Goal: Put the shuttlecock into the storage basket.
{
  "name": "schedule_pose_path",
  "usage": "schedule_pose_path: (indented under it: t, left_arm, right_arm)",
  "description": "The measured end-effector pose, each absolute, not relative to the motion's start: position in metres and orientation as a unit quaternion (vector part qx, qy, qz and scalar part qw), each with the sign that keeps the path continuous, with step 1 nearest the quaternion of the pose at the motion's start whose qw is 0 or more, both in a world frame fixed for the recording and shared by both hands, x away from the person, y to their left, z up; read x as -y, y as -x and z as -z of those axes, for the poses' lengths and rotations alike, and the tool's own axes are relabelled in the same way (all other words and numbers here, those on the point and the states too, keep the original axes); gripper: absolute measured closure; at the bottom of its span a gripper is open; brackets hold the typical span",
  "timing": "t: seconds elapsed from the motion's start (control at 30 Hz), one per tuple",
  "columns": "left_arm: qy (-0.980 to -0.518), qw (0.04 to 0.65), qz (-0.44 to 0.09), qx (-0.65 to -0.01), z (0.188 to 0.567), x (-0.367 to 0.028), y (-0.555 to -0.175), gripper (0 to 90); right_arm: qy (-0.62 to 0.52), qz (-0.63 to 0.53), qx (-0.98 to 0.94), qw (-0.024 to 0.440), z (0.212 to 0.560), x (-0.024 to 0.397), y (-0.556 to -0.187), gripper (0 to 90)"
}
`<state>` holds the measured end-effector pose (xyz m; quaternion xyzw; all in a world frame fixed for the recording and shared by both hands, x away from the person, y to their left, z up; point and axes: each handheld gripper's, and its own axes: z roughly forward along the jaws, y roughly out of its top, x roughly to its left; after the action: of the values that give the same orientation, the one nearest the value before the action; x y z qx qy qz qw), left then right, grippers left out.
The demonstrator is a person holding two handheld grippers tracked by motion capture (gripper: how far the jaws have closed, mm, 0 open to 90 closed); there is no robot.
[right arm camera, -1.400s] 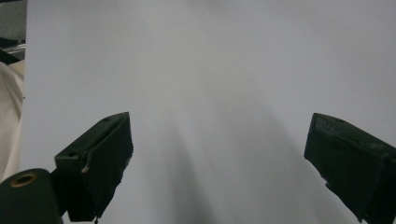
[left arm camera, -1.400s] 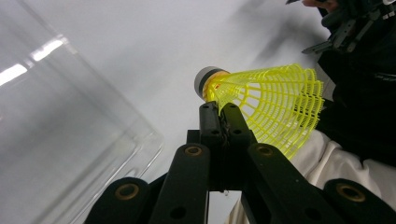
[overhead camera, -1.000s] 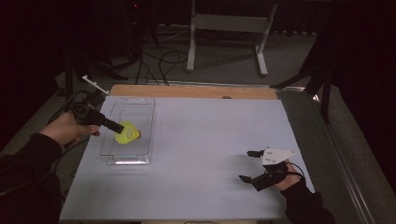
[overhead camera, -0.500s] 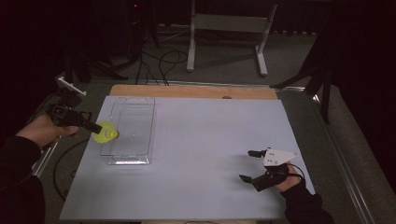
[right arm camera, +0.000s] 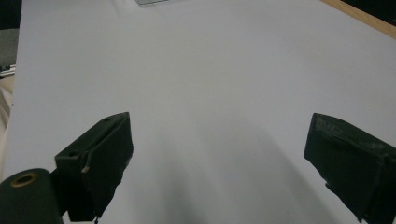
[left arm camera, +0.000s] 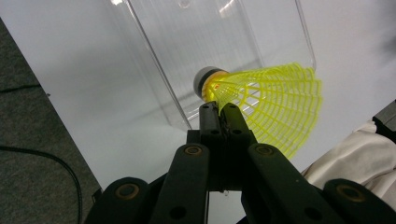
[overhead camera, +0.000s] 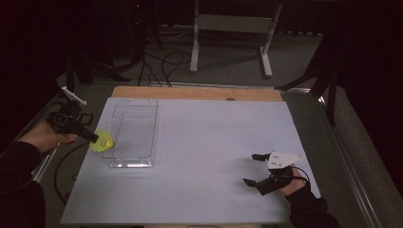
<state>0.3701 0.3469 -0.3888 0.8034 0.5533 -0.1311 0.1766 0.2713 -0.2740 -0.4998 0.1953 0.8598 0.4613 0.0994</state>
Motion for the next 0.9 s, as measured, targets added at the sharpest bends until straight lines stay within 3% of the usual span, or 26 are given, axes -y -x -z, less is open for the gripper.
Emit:
schedule_pose_path:
  t: [0.77, 0.9]
  left_arm:
    - [-0.819, 0.106, 0.126, -0.549, 0.424, -0.330, -0.380, 89.6]
    - [-0.828, 0.099, 0.102, -0.543, 0.421, -0.325, -0.380, 63.6]
  right_arm:
    - [-0.195, -0.459, -0.863, 0.087, 0.503, 0.273, -0.272, 8.1]
    - [-0.194, -0.459, -0.863, 0.087, 0.503, 0.273, -0.272, 8.1]
